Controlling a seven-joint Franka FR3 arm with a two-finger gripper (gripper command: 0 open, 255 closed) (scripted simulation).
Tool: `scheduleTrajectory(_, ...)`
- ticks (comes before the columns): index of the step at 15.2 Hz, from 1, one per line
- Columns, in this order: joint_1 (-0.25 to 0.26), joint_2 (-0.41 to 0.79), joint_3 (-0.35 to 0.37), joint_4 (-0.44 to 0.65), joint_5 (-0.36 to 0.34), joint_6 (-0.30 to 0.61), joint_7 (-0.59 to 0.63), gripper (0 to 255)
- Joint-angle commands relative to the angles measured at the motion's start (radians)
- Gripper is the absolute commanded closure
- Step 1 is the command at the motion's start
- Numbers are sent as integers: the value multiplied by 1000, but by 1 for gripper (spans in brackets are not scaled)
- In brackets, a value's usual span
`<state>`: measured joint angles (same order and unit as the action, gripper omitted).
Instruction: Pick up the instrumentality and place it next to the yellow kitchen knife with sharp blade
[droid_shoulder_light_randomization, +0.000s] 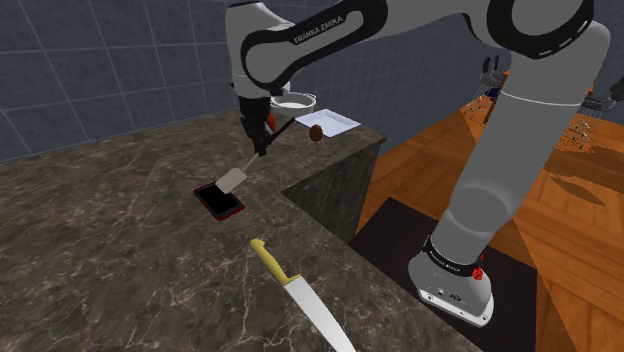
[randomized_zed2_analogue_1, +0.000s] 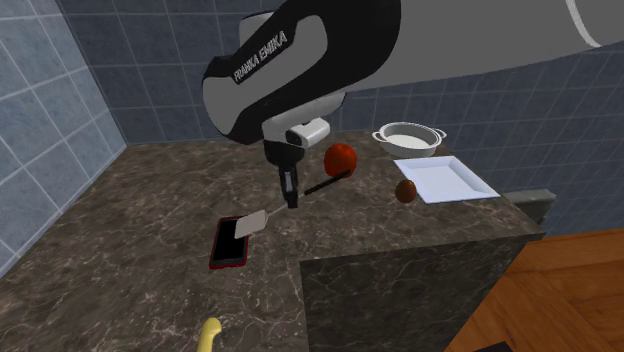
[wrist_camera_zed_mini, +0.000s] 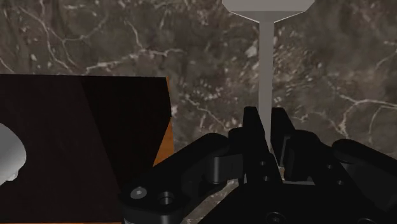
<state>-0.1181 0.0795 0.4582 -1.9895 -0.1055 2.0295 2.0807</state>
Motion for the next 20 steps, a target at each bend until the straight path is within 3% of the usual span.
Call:
scheduleTrajectory(1, 13, -54, 16, -65, 26, 16, 20, 255)
scheduleTrajectory(10, 106, -235, 103, -243, 139, 30, 140, 255)
scheduleTrajectory(20, 232, -362, 224, -330, 257, 11, 314, 255)
